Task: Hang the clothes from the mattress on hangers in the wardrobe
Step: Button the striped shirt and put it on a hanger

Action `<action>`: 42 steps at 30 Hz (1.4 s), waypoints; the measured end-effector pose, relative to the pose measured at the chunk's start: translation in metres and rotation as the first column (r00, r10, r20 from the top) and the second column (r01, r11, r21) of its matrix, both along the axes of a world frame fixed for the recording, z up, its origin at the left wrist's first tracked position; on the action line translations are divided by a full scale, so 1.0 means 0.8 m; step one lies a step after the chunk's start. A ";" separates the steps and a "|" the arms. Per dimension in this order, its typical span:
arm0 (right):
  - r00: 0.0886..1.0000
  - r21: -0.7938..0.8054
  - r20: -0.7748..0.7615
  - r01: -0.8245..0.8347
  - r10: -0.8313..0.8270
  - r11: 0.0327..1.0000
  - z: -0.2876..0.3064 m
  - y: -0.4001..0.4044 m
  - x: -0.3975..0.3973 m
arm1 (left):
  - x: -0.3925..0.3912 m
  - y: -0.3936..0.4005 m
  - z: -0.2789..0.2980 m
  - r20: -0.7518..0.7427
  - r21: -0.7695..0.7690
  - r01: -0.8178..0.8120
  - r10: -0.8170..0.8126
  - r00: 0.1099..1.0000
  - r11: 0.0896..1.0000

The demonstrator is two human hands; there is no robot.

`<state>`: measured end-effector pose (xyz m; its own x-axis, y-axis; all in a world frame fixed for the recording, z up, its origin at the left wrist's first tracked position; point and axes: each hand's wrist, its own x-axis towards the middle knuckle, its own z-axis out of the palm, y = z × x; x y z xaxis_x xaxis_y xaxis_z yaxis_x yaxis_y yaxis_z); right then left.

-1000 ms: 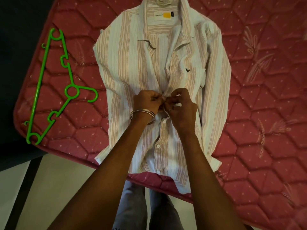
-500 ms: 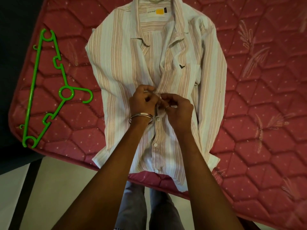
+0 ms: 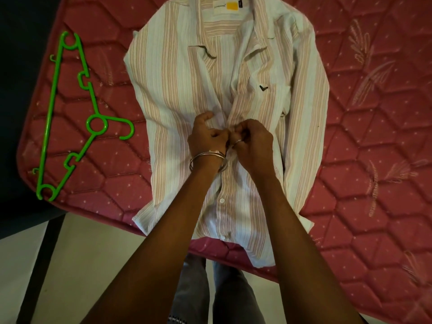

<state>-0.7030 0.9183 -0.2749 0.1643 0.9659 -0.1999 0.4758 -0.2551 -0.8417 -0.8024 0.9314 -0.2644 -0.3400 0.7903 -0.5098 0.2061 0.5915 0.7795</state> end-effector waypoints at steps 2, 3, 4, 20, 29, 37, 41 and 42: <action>0.997 0.114 0.077 -0.034 0.025 0.993 -0.002 -0.009 -0.007 | 0.006 0.004 0.001 -0.016 -0.073 -0.087 0.086 0.996 0.994; 0.996 0.141 0.090 -0.033 0.021 0.990 -0.003 -0.013 -0.008 | 0.008 0.005 0.001 0.015 -0.103 -0.121 0.123 0.992 0.987; 0.997 0.139 0.082 -0.019 0.008 0.990 -0.006 -0.016 -0.008 | 0.010 0.004 0.000 0.074 -0.114 -0.148 0.157 0.985 0.982; 0.894 -0.077 -0.153 0.414 -0.421 0.907 0.026 0.051 0.012 | -0.028 0.034 0.013 -0.662 0.365 0.331 -0.007 0.750 0.870; 0.869 -0.225 0.494 0.084 0.039 0.971 -0.001 0.088 0.005 | -0.024 0.106 0.006 -0.518 -0.340 0.284 -0.431 0.739 0.896; 0.765 -0.075 -0.315 0.570 -0.562 0.818 0.011 0.053 0.013 | -0.061 0.070 0.021 0.408 -0.253 -0.149 0.245 0.880 0.956; 0.827 -0.179 -0.304 0.438 -0.473 0.881 0.005 0.040 -0.002 | -0.056 0.038 -0.006 -0.009 -0.053 -0.149 0.149 0.989 0.987; 0.798 -0.204 -0.374 0.426 -0.472 0.882 0.008 0.040 -0.003 | -0.053 0.034 -0.007 -0.090 0.034 -0.103 0.105 0.990 0.994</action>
<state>-0.7054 0.9506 -0.2686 0.4572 0.7733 -0.4393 -0.0871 -0.4527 -0.8874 -0.8448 0.9589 -0.2703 -0.4653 0.7620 -0.4503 0.2158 0.5910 0.7773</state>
